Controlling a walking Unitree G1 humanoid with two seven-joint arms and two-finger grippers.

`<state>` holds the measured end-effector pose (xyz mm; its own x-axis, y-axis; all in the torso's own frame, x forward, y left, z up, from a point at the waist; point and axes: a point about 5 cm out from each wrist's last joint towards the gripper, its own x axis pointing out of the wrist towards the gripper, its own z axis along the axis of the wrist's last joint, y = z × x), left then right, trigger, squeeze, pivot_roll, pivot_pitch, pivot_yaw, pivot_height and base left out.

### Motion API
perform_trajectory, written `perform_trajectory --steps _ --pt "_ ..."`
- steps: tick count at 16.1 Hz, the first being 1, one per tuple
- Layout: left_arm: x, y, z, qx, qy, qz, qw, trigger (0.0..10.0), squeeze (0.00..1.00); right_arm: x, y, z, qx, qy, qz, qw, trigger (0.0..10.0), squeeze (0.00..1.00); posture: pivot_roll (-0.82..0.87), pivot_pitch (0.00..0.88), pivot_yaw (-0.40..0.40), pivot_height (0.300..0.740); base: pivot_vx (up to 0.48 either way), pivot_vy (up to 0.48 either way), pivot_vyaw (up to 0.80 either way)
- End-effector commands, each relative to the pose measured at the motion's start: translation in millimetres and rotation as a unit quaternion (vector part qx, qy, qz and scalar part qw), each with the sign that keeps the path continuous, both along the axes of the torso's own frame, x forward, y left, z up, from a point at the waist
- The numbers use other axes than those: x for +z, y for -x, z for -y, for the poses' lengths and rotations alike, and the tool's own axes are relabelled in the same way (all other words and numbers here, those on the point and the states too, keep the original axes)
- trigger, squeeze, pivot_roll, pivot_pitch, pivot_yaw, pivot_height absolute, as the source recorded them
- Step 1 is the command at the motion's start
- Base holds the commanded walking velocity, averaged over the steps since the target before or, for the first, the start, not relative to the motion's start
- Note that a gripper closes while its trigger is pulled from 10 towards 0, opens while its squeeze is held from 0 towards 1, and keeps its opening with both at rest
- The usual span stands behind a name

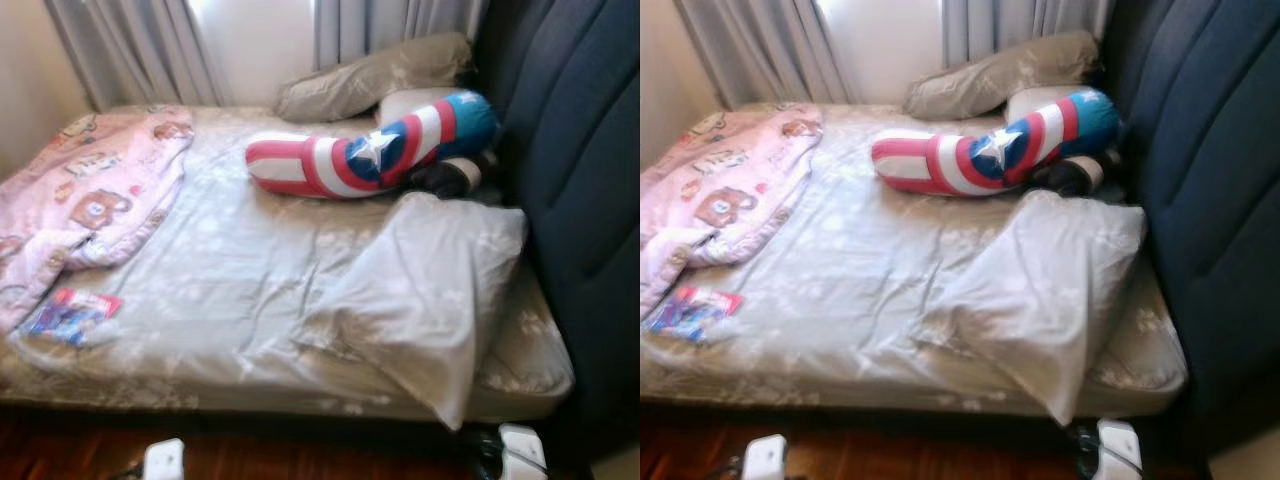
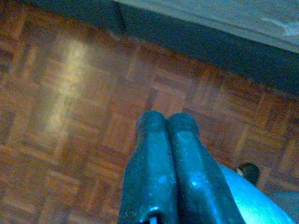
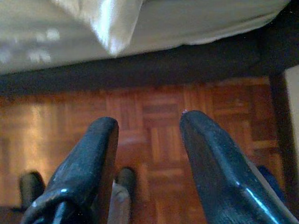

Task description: Clean up the room

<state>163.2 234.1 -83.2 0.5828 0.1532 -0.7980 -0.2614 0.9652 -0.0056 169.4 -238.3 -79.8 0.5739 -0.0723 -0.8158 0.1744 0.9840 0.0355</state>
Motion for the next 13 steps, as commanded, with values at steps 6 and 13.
perform_trajectory --steps 6,13 --pt "0.4 -5.1 7.0 -0.006 0.006 0.004 1.000 10.0 0.00 -1.4 8.4 8.5 -0.015 0.006 -0.008 1.000 10.0 0.00 -0.03 0.000 0.011 0.740 0.314 0.000 0.00" --pt "20.1 -39.1 3.5 -0.030 -0.021 0.074 0.997 10.0 0.00 1.8 4.3 7.7 -0.025 -0.002 0.031 0.999 10.0 0.00 -0.04 0.000 0.022 0.740 0.134 0.000 0.00"
